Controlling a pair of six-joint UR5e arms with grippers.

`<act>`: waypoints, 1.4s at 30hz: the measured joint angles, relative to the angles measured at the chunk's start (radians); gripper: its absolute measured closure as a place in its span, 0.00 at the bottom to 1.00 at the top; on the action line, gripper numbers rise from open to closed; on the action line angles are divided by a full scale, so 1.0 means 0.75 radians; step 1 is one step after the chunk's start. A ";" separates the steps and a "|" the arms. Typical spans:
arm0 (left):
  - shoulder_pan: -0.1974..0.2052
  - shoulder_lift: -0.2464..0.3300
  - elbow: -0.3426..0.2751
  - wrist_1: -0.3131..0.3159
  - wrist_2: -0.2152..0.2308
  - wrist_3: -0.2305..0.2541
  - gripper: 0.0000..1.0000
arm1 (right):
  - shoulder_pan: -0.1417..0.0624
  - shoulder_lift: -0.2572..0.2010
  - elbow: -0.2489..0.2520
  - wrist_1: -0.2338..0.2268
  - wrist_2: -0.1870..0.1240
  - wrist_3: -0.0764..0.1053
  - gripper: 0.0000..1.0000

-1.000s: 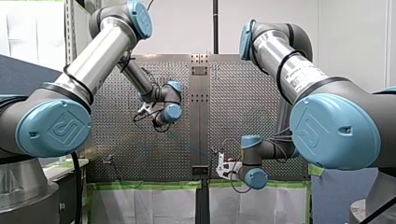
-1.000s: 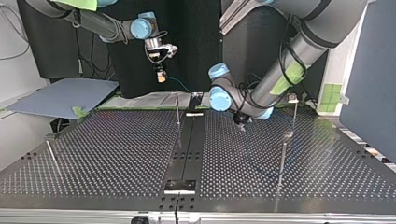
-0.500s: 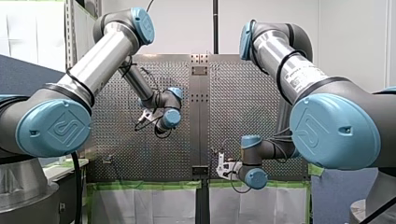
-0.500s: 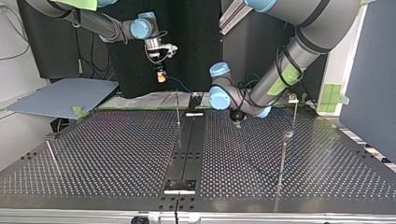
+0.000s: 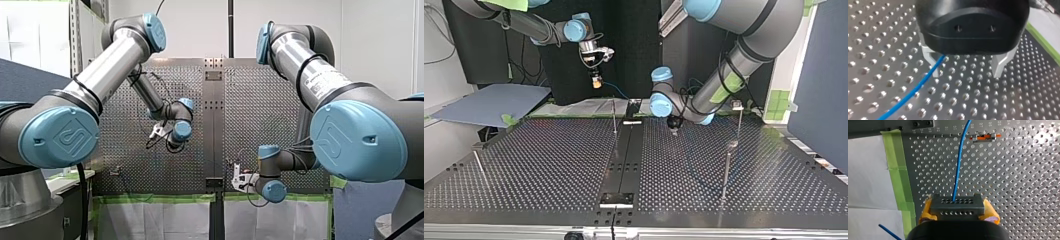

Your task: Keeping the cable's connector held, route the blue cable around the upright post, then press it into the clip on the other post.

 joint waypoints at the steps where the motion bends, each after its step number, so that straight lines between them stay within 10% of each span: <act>1: 0.001 -0.002 0.000 0.000 0.010 -0.008 0.01 | 0.000 0.000 0.000 -0.001 0.000 0.000 1.00; 42: -0.148 -0.124 0.000 -0.091 0.365 -0.181 0.01 | 0.008 0.000 0.000 0.004 -0.007 -0.003 1.00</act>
